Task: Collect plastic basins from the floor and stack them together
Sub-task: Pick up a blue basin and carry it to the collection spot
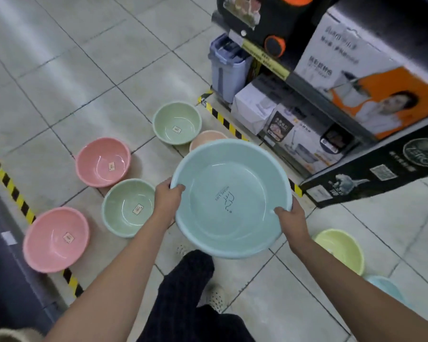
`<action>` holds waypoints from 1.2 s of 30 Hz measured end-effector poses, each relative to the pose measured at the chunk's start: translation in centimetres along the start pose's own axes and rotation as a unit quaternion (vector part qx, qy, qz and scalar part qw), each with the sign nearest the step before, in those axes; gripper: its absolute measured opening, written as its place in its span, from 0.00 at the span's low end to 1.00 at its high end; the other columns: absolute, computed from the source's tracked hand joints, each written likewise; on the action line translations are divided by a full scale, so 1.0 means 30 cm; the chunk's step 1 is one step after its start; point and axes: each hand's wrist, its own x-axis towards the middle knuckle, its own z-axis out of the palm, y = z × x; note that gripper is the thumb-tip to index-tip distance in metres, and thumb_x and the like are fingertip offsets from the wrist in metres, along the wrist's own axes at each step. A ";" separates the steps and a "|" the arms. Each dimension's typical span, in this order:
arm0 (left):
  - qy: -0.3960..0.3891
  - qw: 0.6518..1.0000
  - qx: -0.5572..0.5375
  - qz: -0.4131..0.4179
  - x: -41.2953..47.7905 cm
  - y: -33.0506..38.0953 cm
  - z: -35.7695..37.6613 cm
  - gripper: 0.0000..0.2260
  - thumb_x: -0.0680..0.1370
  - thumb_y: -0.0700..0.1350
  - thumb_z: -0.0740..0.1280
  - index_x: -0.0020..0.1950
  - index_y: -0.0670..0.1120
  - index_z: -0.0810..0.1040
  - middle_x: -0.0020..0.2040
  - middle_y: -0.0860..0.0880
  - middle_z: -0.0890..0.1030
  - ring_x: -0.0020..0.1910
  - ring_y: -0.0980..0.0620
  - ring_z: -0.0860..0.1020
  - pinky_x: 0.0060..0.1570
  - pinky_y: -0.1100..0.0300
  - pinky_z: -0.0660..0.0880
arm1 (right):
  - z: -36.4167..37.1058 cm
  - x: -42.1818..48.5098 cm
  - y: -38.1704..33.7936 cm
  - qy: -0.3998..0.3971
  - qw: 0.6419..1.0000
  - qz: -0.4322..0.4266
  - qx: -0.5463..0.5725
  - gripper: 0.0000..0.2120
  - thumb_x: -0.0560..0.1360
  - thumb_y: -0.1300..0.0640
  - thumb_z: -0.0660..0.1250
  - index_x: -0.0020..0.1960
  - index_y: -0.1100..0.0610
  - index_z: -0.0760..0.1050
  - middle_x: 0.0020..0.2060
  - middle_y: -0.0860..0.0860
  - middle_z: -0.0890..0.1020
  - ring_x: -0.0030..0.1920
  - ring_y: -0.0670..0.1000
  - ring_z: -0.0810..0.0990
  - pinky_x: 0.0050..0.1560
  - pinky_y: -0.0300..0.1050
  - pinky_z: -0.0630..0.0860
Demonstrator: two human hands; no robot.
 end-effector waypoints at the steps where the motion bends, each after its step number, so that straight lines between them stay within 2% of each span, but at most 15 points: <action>1: -0.004 1.000 0.002 0.005 0.008 0.035 0.008 0.08 0.71 0.37 0.65 0.46 0.45 0.81 0.40 0.44 0.82 0.36 0.46 0.78 0.40 0.54 0.76 | -0.011 0.016 -0.043 0.000 1.000 0.003 -0.003 0.21 0.71 0.66 0.63 0.60 0.50 0.74 0.47 0.48 0.82 0.45 0.50 0.81 0.40 0.44 0.76; 4: 0.003 1.000 -0.001 0.011 0.058 0.128 0.029 0.09 0.70 0.38 0.65 0.47 0.46 0.82 0.41 0.45 0.83 0.37 0.46 0.79 0.40 0.53 0.77 | -0.012 0.105 -0.170 0.004 1.000 0.010 -0.011 0.20 0.71 0.68 0.62 0.58 0.51 0.75 0.45 0.49 0.82 0.46 0.53 0.81 0.40 0.44 0.76; 7: 0.023 1.000 -0.012 0.004 0.127 0.193 0.053 0.08 0.71 0.38 0.65 0.47 0.46 0.81 0.39 0.47 0.82 0.37 0.47 0.79 0.37 0.56 0.76 | 0.019 0.218 -0.296 -0.004 1.000 0.010 -0.026 0.18 0.71 0.67 0.62 0.57 0.52 0.76 0.45 0.52 0.82 0.46 0.55 0.81 0.44 0.48 0.79; 10: 0.054 0.998 -0.020 -0.008 0.209 0.248 0.082 0.06 0.72 0.38 0.64 0.43 0.46 0.80 0.38 0.46 0.81 0.36 0.46 0.78 0.36 0.56 0.75 | 0.051 0.329 -0.414 -0.018 0.999 0.007 -0.036 0.15 0.71 0.67 0.62 0.54 0.54 0.77 0.44 0.55 0.82 0.44 0.56 0.81 0.40 0.46 0.78; 14: 0.075 0.997 -0.022 -0.028 0.293 0.337 0.131 0.06 0.73 0.36 0.64 0.45 0.44 0.79 0.37 0.48 0.80 0.36 0.47 0.77 0.33 0.59 0.73 | 0.078 0.488 -0.573 -0.044 0.997 -0.008 -0.068 0.15 0.72 0.67 0.62 0.47 0.48 0.76 0.41 0.51 0.81 0.41 0.53 0.80 0.39 0.44 0.77; 18: 0.087 0.995 -0.033 -0.033 0.392 0.411 0.192 0.08 0.74 0.36 0.64 0.44 0.48 0.78 0.37 0.50 0.80 0.34 0.51 0.77 0.31 0.60 0.73 | 0.114 0.674 -0.678 -0.082 0.990 -0.011 -0.114 0.15 0.70 0.64 0.63 0.50 0.46 0.76 0.43 0.52 0.82 0.44 0.54 0.82 0.44 0.50 0.80; 21: 0.113 0.990 -0.056 -0.059 0.497 0.425 0.251 0.09 0.73 0.37 0.64 0.48 0.48 0.79 0.38 0.49 0.80 0.35 0.50 0.78 0.33 0.59 0.74 | 0.165 0.846 -0.735 -0.105 0.983 -0.009 -0.151 0.18 0.68 0.63 0.63 0.54 0.49 0.77 0.45 0.53 0.83 0.47 0.57 0.83 0.47 0.54 0.82; 23: 0.133 0.985 -0.068 -0.081 0.575 0.425 0.297 0.10 0.73 0.37 0.64 0.50 0.49 0.79 0.39 0.49 0.81 0.37 0.48 0.78 0.36 0.57 0.76 | 0.209 0.971 -0.770 -0.132 0.974 -0.009 -0.185 0.18 0.71 0.65 0.63 0.56 0.49 0.77 0.44 0.52 0.83 0.45 0.55 0.82 0.42 0.49 0.81; 26: 0.161 0.978 -0.082 -0.109 0.695 0.404 0.371 0.10 0.74 0.38 0.65 0.52 0.49 0.78 0.40 0.50 0.81 0.41 0.45 0.80 0.43 0.53 0.78 | 0.288 1.178 -0.807 -0.178 0.957 -0.023 -0.228 0.19 0.72 0.67 0.62 0.60 0.53 0.76 0.45 0.51 0.81 0.43 0.52 0.80 0.35 0.41 0.75; 30: 0.181 0.965 -0.116 -0.152 0.852 0.356 0.472 0.10 0.72 0.37 0.65 0.50 0.49 0.80 0.43 0.47 0.83 0.44 0.42 0.82 0.46 0.47 0.80 | 0.390 1.425 -0.818 -0.218 0.933 -0.037 -0.283 0.21 0.71 0.65 0.63 0.59 0.48 0.74 0.46 0.48 0.81 0.46 0.53 0.80 0.41 0.44 0.76; 32: 0.190 0.954 -0.148 -0.180 0.935 0.329 0.521 0.11 0.72 0.34 0.66 0.46 0.50 0.80 0.43 0.46 0.83 0.43 0.42 0.81 0.45 0.49 0.79 | 0.444 1.534 -0.805 -0.217 0.935 -0.026 -0.280 0.23 0.70 0.67 0.63 0.60 0.46 0.74 0.45 0.47 0.81 0.47 0.53 0.80 0.43 0.44 0.76; 34: 0.194 0.945 -0.165 -0.207 1.016 0.296 0.566 0.13 0.72 0.32 0.65 0.42 0.51 0.79 0.42 0.47 0.82 0.41 0.44 0.79 0.45 0.50 0.79 | 0.501 1.632 -0.776 -0.199 0.942 -0.010 -0.271 0.26 0.69 0.68 0.62 0.64 0.49 0.74 0.47 0.49 0.80 0.49 0.55 0.80 0.43 0.44 0.76; 36: 0.185 0.940 -0.171 -0.228 1.106 0.241 0.600 0.14 0.71 0.32 0.65 0.41 0.52 0.79 0.44 0.45 0.82 0.42 0.42 0.79 0.48 0.47 0.79 | 0.559 1.725 -0.717 -0.184 0.950 -0.003 -0.254 0.27 0.69 0.70 0.61 0.65 0.52 0.74 0.47 0.50 0.80 0.49 0.56 0.80 0.43 0.43 0.75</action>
